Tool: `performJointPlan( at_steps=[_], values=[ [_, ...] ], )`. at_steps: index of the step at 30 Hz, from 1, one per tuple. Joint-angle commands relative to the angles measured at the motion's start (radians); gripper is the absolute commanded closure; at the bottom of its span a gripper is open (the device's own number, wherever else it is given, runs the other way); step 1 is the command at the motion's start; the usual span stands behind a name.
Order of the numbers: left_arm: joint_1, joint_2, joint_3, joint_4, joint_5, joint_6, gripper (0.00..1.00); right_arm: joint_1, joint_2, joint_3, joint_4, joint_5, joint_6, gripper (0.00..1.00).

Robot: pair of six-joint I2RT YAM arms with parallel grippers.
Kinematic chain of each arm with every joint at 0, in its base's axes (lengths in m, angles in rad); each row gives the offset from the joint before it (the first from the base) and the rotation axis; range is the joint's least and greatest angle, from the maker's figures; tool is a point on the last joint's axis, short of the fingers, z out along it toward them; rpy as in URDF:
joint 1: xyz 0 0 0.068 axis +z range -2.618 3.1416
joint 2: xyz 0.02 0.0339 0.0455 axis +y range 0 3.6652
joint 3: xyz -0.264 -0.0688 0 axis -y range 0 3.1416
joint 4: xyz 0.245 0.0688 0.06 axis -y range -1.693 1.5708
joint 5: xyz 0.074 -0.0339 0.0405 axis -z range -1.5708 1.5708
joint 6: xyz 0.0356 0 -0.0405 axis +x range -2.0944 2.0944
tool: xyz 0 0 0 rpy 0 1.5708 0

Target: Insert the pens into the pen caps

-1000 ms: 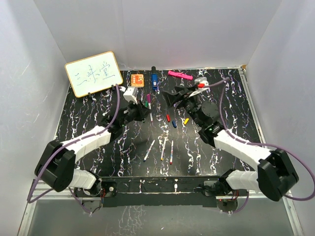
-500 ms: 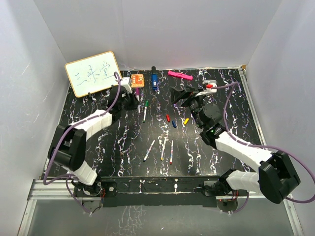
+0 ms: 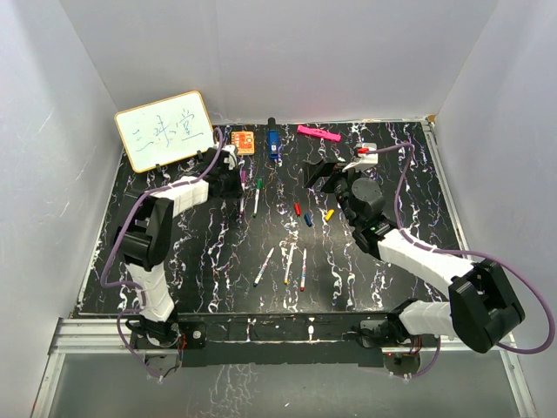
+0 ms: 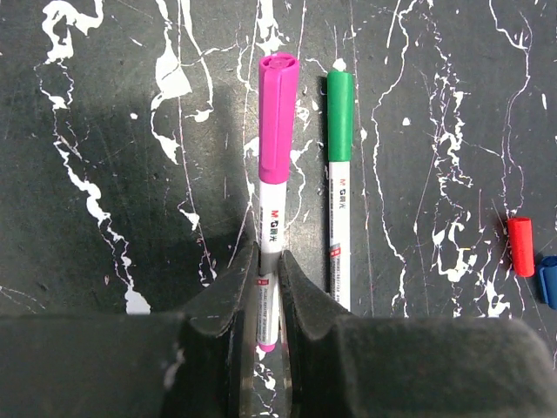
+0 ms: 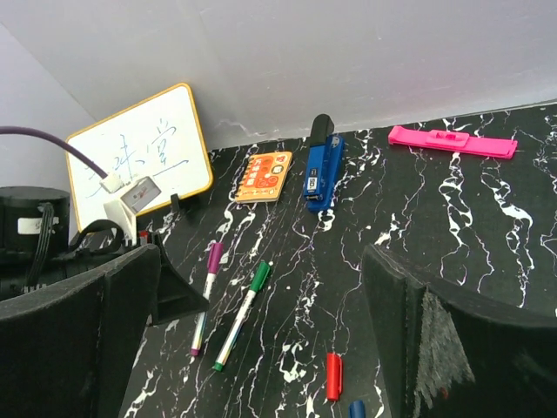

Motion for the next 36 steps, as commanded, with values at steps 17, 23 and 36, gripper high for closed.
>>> performJointPlan(
  at_steps=[17,23,36],
  values=[
    [0.001,0.074,0.071,-0.093,0.054,-0.033,0.93,-0.003,0.011,0.042,0.001,0.007,-0.008,0.02],
    [0.001,0.080,0.079,-0.088,0.058,-0.048,0.85,-0.003,0.008,0.036,-0.005,0.016,-0.017,0.02],
    [0.001,-0.031,0.105,-0.090,0.038,-0.052,0.55,-0.003,0.018,0.047,-0.007,0.020,-0.021,0.02]
  ],
)
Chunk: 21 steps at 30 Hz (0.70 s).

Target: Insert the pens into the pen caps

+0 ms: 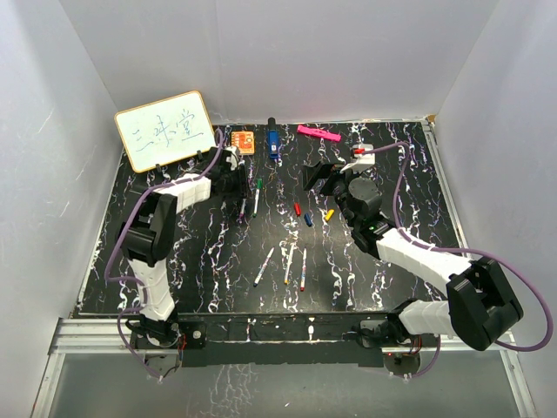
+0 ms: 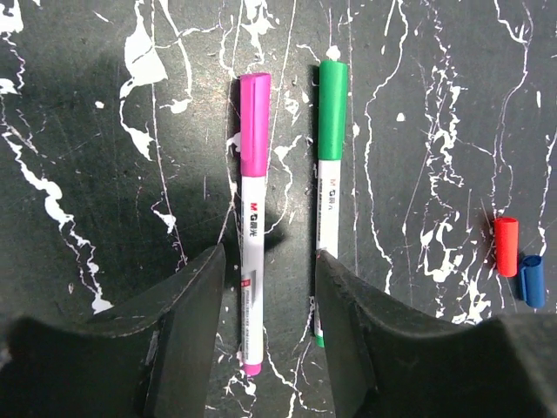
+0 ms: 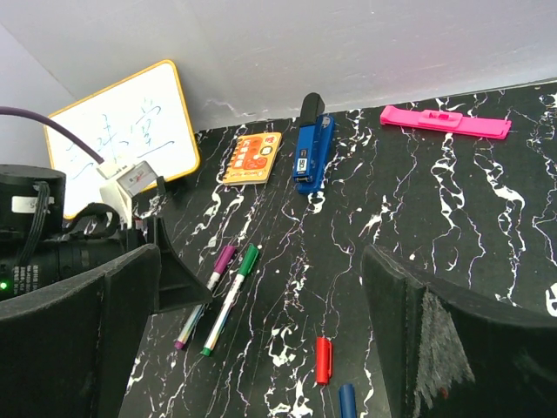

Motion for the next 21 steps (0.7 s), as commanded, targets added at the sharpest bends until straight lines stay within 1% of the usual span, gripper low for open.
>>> performJointPlan(
  at_steps=[1,7,10,13,16,18,21],
  values=[
    [0.001,-0.114,0.041,-0.031,-0.021,0.004,0.55,-0.002,0.002,0.045,0.038,0.020,-0.014,0.02],
    [0.001,-0.222,0.017,-0.044,-0.062,0.023,0.54,-0.011,0.014,0.051,0.056,-0.002,0.008,0.02],
    [0.001,-0.281,-0.006,-0.069,-0.052,0.037,0.54,-0.029,0.030,0.061,0.056,-0.027,0.034,0.02],
    [-0.007,-0.340,-0.046,-0.104,-0.017,0.051,0.55,-0.037,0.037,0.052,0.075,-0.011,0.038,0.03],
    [-0.051,-0.394,-0.100,-0.156,-0.009,0.078,0.55,-0.047,0.048,0.058,0.066,0.011,0.040,0.10],
    [-0.097,-0.427,-0.136,-0.194,-0.031,0.095,0.55,-0.058,0.058,0.062,0.056,0.007,0.044,0.17],
    [-0.178,-0.468,-0.174,-0.256,-0.069,0.114,0.55,-0.077,0.068,0.062,0.048,-0.015,0.059,0.35]
  ],
)
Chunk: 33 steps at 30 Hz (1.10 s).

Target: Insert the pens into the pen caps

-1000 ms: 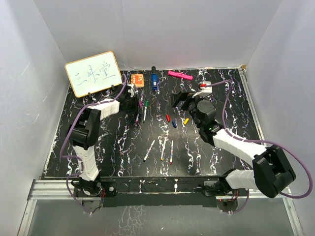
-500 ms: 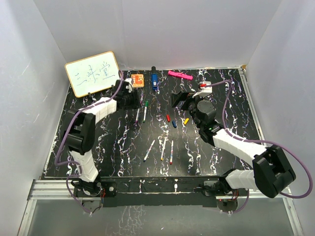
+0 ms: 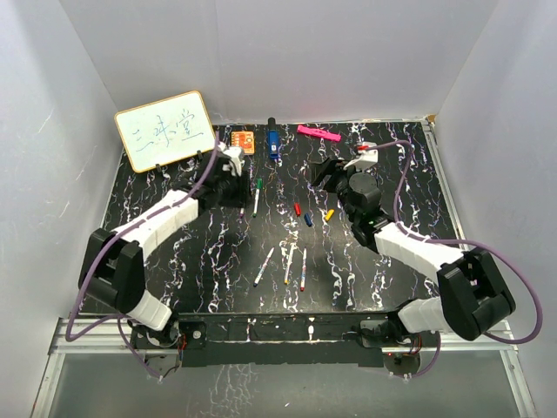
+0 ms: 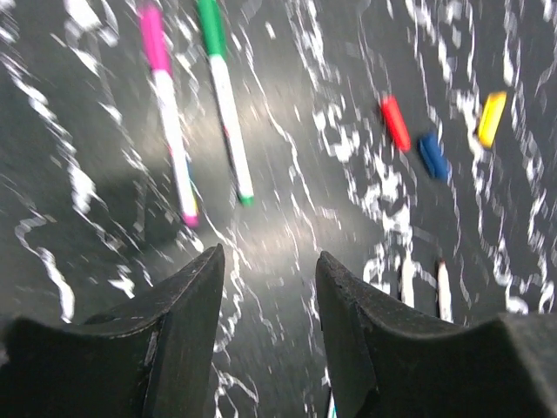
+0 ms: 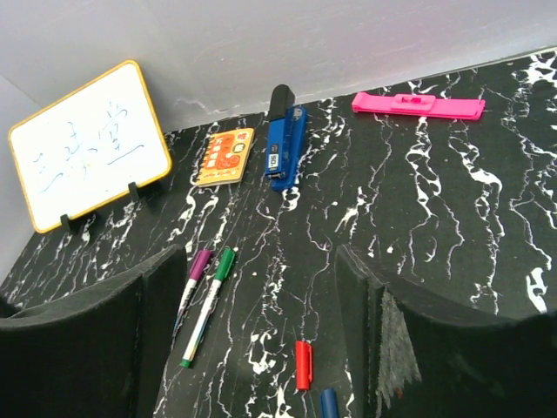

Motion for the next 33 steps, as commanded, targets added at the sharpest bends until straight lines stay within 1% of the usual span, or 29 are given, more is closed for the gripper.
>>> performJointPlan(
  at_steps=[1,5,7,8,13,19,33],
  values=[
    [-0.122,-0.078,-0.057,-0.155,-0.034,0.047,0.55,-0.030,0.011,0.049,0.039,-0.017,0.029,0.44],
    [-0.194,-0.102,-0.078,-0.235,-0.044,0.047,0.55,-0.059,0.021,0.049,0.031,-0.069,0.060,0.79],
    [-0.215,-0.109,-0.085,-0.256,-0.044,0.043,0.55,-0.074,0.026,0.048,0.028,-0.093,0.075,0.95],
    [-0.222,-0.112,-0.086,-0.267,-0.045,0.042,0.55,-0.079,0.027,0.048,0.027,-0.098,0.081,1.00],
    [-0.257,-0.088,-0.070,-0.314,-0.051,0.041,0.55,-0.090,0.030,0.045,0.021,-0.137,0.089,1.00],
    [-0.347,0.003,-0.027,-0.373,-0.091,0.034,0.55,-0.090,0.006,0.033,0.011,-0.129,0.080,1.00],
    [-0.445,0.135,0.003,-0.402,-0.147,-0.019,0.54,-0.090,-0.006,0.008,0.018,-0.131,0.083,1.00]
  ],
)
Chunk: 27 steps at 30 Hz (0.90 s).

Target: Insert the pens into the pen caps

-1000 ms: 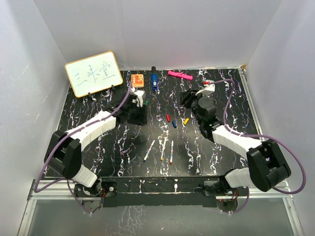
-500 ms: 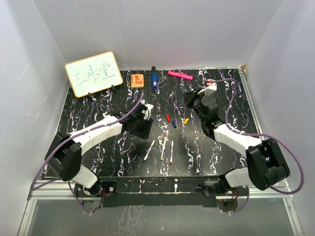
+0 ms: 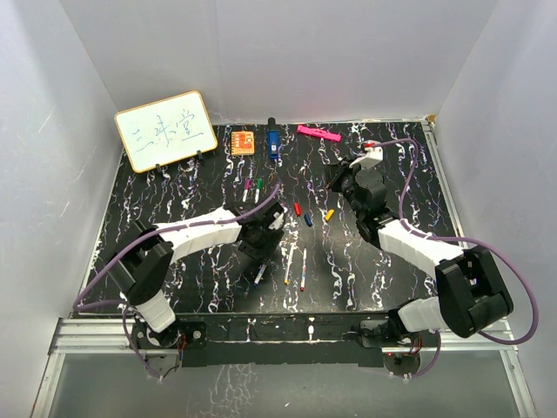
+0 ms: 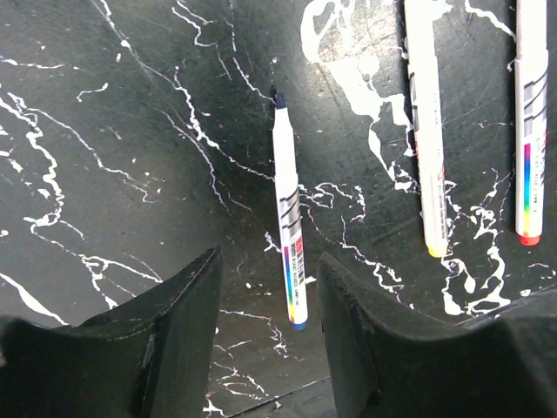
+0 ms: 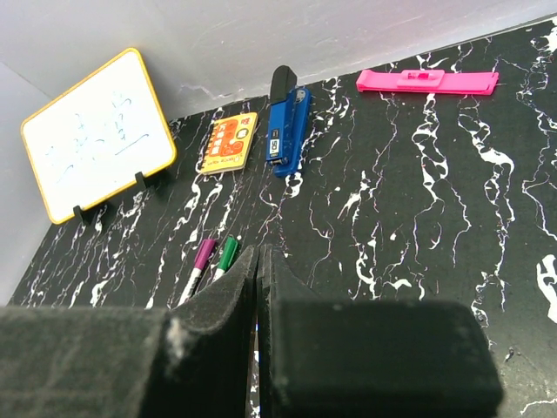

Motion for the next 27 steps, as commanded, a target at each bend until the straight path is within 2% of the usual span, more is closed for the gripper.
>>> performJointPlan(
  at_steps=[1,18,27],
  values=[
    [-0.026,0.029,0.043,-0.036,-0.029,-0.020,0.54,-0.003,-0.026,0.007,0.046,-0.009,0.006,1.00],
    [-0.048,0.110,0.035,-0.051,-0.023,-0.039,0.53,-0.003,-0.023,-0.003,0.054,-0.014,0.014,1.00],
    [-0.049,0.177,0.055,-0.067,0.010,-0.011,0.57,-0.004,-0.015,0.000,0.059,-0.016,0.023,1.00]
  ],
)
